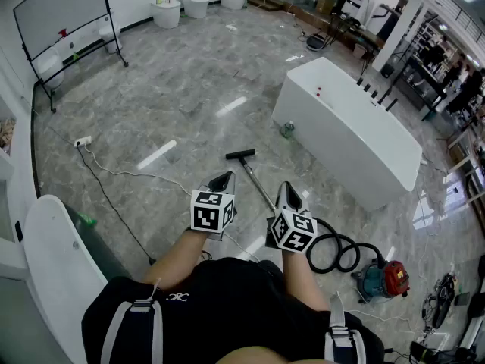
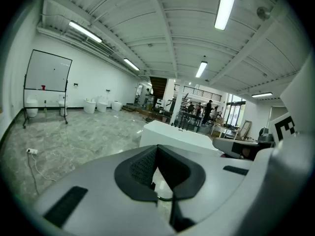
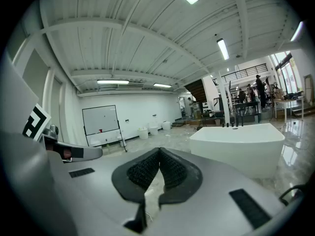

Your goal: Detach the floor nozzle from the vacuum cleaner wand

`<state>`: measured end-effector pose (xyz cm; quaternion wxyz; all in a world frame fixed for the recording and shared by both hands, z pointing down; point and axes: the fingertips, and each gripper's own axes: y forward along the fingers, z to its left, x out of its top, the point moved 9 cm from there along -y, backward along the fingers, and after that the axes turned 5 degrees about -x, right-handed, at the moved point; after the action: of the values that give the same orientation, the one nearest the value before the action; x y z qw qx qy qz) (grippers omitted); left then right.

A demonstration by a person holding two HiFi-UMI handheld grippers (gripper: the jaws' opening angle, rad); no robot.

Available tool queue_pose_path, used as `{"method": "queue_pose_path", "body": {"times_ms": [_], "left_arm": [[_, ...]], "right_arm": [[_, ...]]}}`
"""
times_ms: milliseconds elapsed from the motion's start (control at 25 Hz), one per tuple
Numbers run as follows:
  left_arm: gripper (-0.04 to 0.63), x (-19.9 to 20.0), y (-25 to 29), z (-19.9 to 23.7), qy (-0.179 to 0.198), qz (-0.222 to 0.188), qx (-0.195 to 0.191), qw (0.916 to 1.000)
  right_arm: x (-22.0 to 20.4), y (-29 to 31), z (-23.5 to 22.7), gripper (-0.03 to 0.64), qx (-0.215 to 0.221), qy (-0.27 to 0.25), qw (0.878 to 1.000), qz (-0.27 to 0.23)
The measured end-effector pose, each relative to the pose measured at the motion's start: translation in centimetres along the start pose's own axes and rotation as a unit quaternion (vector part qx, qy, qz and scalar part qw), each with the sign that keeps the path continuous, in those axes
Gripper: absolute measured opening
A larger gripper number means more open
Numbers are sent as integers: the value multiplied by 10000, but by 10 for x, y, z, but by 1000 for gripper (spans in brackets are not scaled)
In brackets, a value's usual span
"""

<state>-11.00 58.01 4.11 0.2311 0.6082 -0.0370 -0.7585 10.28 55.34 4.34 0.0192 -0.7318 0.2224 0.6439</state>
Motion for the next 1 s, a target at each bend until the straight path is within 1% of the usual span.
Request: {"method": "queue_pose_path", "body": {"times_ms": [240,400,600,840,1000], "left_arm": [[2,3,14,14,-33,109,-111,9999],[2,7,36,23,-8,195,-84,9998],[2,29,90,32,146,281,-99,9994],[2,76,167,39,222,238,-144,9994],[2,102,226,39,238,229,-166,9993]], "right_arm": [[-3,19,7,5,-34,-69,9999,98],[1,46,0,5,3,-5,9999,102],[15,104,-18,5,108,88,9999,49],[56,175,-52,5,152,99,9998,-100],[78,227,-84,5,139,73,9999,-39]]}}
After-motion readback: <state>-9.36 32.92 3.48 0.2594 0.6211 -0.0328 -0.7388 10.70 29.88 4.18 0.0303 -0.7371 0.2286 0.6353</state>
